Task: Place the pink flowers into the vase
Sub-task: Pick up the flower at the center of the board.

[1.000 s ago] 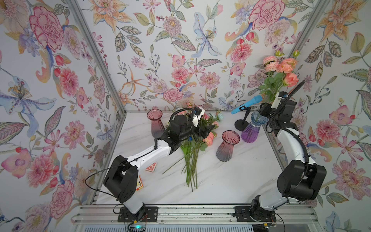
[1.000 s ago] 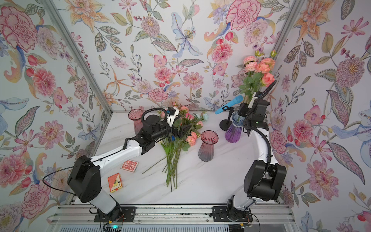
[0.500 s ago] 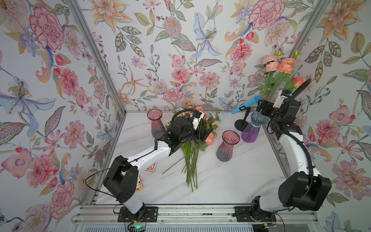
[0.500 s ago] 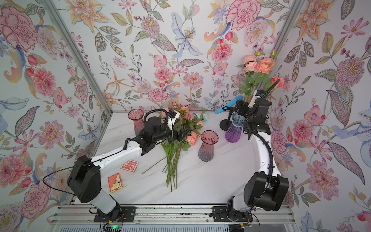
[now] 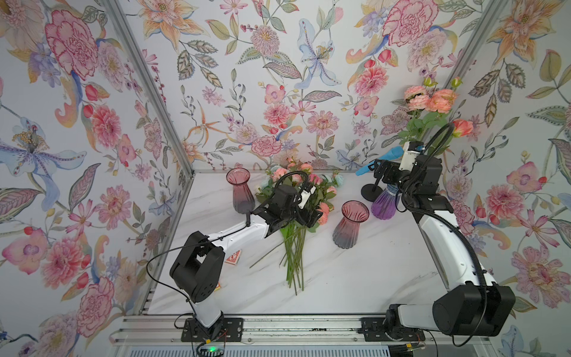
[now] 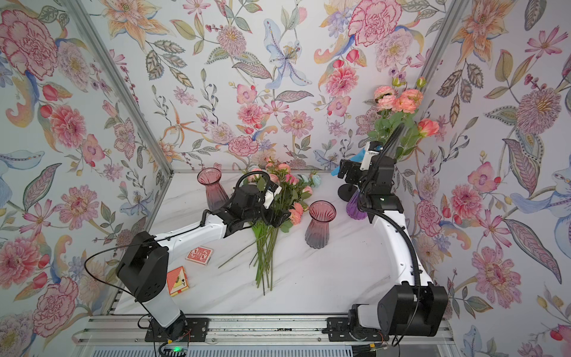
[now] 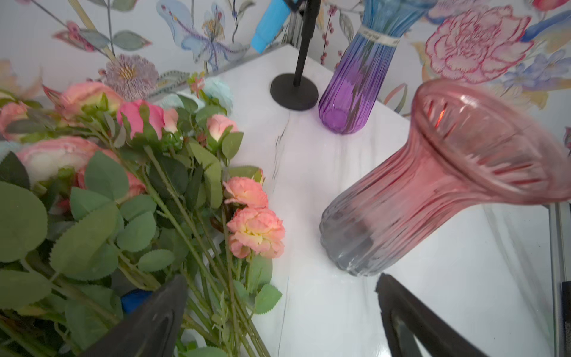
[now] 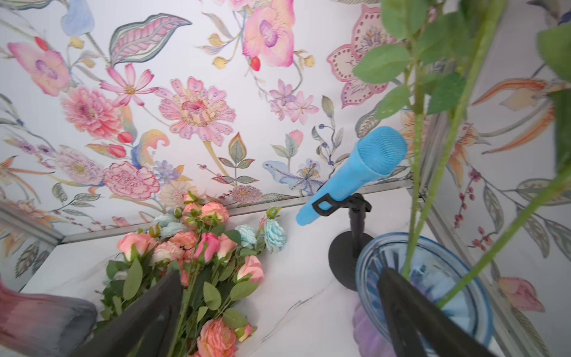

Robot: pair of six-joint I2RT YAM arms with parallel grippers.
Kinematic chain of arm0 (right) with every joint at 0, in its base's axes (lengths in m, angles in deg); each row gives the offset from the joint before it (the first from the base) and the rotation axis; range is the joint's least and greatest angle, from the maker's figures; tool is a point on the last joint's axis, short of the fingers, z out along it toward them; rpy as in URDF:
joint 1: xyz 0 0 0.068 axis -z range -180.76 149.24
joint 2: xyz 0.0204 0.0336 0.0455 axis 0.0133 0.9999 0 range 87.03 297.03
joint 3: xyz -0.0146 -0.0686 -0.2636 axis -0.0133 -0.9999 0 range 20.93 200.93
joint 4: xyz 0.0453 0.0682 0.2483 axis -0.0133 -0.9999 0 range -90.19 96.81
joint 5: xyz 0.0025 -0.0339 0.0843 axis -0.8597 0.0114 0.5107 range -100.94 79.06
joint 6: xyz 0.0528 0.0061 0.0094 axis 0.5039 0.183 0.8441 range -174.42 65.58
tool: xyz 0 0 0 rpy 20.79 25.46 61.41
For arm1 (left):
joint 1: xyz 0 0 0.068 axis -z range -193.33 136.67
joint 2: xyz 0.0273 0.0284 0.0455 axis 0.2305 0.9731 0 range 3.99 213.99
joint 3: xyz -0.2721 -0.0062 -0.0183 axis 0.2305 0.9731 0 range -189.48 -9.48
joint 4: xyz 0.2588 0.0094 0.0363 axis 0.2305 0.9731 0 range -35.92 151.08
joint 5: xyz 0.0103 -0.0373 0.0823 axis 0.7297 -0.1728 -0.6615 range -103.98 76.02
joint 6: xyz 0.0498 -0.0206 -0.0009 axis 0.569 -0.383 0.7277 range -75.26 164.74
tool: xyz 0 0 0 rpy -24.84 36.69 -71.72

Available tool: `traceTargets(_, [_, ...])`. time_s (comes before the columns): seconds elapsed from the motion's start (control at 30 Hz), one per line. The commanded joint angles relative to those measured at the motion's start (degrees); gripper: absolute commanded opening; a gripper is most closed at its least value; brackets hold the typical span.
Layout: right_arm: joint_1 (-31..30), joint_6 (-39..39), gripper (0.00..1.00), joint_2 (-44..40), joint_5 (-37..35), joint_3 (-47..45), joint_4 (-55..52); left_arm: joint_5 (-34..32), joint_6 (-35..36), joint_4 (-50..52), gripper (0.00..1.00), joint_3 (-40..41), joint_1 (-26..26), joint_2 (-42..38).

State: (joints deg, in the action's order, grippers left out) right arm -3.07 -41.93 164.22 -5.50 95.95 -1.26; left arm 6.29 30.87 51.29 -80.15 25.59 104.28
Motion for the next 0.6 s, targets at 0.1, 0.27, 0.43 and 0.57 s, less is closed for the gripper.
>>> traceTargets(0.1, [-5.5, -0.6, 0.99, -3.1, 1.7, -2.3, -1.7, -3.0, -0.2, 4.6, 0.87, -4.1, 0.5, 4.8])
traceTargets(0.27, [-7.1, -0.1, 0.99, -4.6, 2.0, -3.8, -1.8, -4.2, -1.2, 6.0, 0.75, -7.8, 0.5, 10.0])
traceTargets(0.43, [-7.3, 0.0, 0.99, -5.7, 2.1, -5.5, -1.7, -5.4, -1.5, 8.5, 0.64, -12.3, 0.1, 14.7])
traceTargets(0.57, [-7.3, 0.0, 0.99, -6.2, 2.2, -6.6, -1.7, -5.2, -2.4, 9.8, 0.56, -15.1, -0.5, 17.3])
